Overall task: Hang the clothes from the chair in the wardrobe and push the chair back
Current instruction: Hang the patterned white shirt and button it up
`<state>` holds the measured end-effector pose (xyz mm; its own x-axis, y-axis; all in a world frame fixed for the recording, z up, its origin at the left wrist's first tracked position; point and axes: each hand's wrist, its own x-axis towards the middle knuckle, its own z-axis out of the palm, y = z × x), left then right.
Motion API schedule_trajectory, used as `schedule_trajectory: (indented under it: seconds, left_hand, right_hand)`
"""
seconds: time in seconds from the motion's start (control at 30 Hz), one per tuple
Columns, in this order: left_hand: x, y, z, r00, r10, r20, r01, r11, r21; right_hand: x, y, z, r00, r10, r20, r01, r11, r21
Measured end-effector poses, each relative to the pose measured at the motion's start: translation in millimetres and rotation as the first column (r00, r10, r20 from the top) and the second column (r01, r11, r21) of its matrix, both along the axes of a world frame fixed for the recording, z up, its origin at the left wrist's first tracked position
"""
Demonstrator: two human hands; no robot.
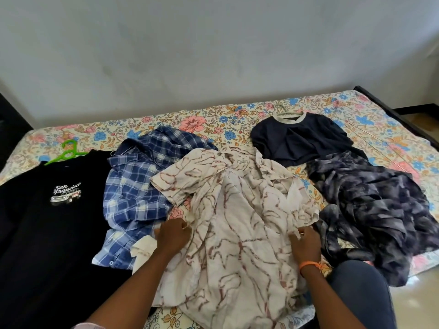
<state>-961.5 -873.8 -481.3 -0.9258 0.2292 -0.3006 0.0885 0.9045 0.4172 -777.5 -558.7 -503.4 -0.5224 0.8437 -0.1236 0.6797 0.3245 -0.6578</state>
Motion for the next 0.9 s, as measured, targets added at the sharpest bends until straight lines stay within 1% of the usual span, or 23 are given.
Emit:
schedule_trajectory:
  seconds: [0.07,0.1,0.17,0.23,0.27,0.3,0.33,0.37,0.4,0.43,0.47,0.5,0.53,0.57,0.6,0.63,0.67,0.7,0.73,0.8,0.83,0.9]
  left_hand:
    - [2.2,9.8,7.6,0.999,0.022,-0.037,-0.017,0.992,0.125]
    - [5.2,14.8,13.0,0.996,0.019,-0.086,-0.004,0.985,0.171]
    - [16.8,27.6,30.4,0.969,-0.014,-0.247,0.064,0.979,0.193]
    - [30.3,42.8,50.4,0.932,-0.039,-0.361,0.132,0.963,0.235]
    - [37.5,51.3,59.3,0.928,-0.039,-0.371,0.149,0.95,0.273]
    - [45.7,60.1,67.9,0.944,-0.032,-0.328,0.146,0.933,0.329]
    - [53.2,69.5,74.2,0.977,-0.011,-0.211,0.101,0.903,0.417]
    - [62.0,79.0,80.0,1.0,-0.016,-0.021,0.025,0.857,0.514]
    - [72.5,88.2,82.8,0.981,-0.078,0.175,-0.041,0.807,0.589]
    - [83.7,96.2,82.9,0.946,-0.173,0.275,-0.045,0.77,0.636]
    - [96.1,100.8,81.8,0.919,-0.295,0.263,0.052,0.749,0.66]
    - [107.3,102.3,78.2,0.878,-0.426,0.218,0.193,0.732,0.654]
    - [117.9,100.6,69.0,0.825,-0.536,0.179,0.33,0.714,0.618]
    - [126.8,95.4,59.6,0.78,-0.604,0.165,0.449,0.723,0.525]
    - [133.3,87.6,48.0,0.762,-0.627,0.163,0.548,0.758,0.355]
    - [138.7,76.6,33.0,0.772,-0.621,0.136,0.602,0.783,0.156]
    - [143.3,64.3,22.5,0.781,-0.619,0.076,0.622,0.783,-0.013]
    - [146.9,51.7,15.3,0.783,-0.622,0.013,0.618,0.776,-0.128]
    - [148.5,42.3,8.7,0.772,-0.634,-0.052,0.616,0.765,-0.187]
    - [150.1,30.5,0.5,0.722,-0.664,-0.196,0.608,0.744,-0.276]
    - [149.6,27.1,-1.0,0.698,-0.669,-0.255,0.599,0.741,-0.304]
    - [149.6,25.1,7.0,0.686,-0.664,-0.298,0.57,0.745,-0.346]
  right_hand:
    - [-1.9,-5.4,10.7,0.992,-0.067,-0.109,0.069,0.998,0.013]
    - [-3.6,-8.4,16.4,0.985,-0.066,-0.158,0.073,0.997,0.037]
    - [-6.4,-14.4,25.6,0.974,-0.032,-0.223,0.054,0.994,0.093]
    - [-11.0,-22.0,34.1,0.96,-0.029,-0.279,0.049,0.997,0.065]
    - [-14.1,-26.9,39.1,0.948,-0.048,-0.313,0.058,0.998,0.021]
    - [-17.0,-33.8,46.0,0.935,-0.073,-0.346,0.065,0.997,-0.035]
    - [-20.1,-41.2,53.5,0.921,-0.104,-0.376,0.068,0.992,-0.109]
    - [-22.8,-49.9,60.1,0.906,-0.139,-0.4,0.061,0.978,-0.2]
    - [-24.7,-58.7,65.6,0.893,-0.161,-0.421,0.034,0.956,-0.292]
    - [-26.0,-67.1,68.5,0.89,-0.159,-0.428,-0.01,0.931,-0.365]
    - [-25.5,-75.6,69.6,0.905,-0.109,-0.411,-0.068,0.916,-0.395]
    - [-23.8,-82.8,67.6,0.934,-0.02,-0.356,-0.125,0.917,-0.378]
    - [-19.5,-90.6,64.4,0.957,0.082,-0.278,-0.177,0.924,-0.34]
    - [-14.1,-96.6,57.9,0.967,0.162,-0.198,-0.216,0.932,-0.292]
    - [-6.9,-101.3,49.2,0.969,0.206,-0.136,-0.235,0.938,-0.255]
    - [1.7,-105.5,40.6,0.969,0.225,-0.1,-0.243,0.941,-0.235]
    - [10.0,-108.1,32.3,0.967,0.241,-0.079,-0.252,0.941,-0.226]
    - [16.8,-110.4,24.6,0.961,0.27,-0.066,-0.278,0.938,-0.209]
    - [21.4,-112.7,20.4,0.952,0.302,-0.047,-0.306,0.933,-0.191]
    - [20.5,-114.1,17.1,0.943,0.332,-0.027,-0.331,0.928,-0.169]
    - [15.8,-114.0,18.3,0.95,0.312,-0.029,-0.312,0.936,-0.163]
    - [2.4,-112.8,25.4,0.969,0.241,-0.061,-0.247,0.958,-0.147]
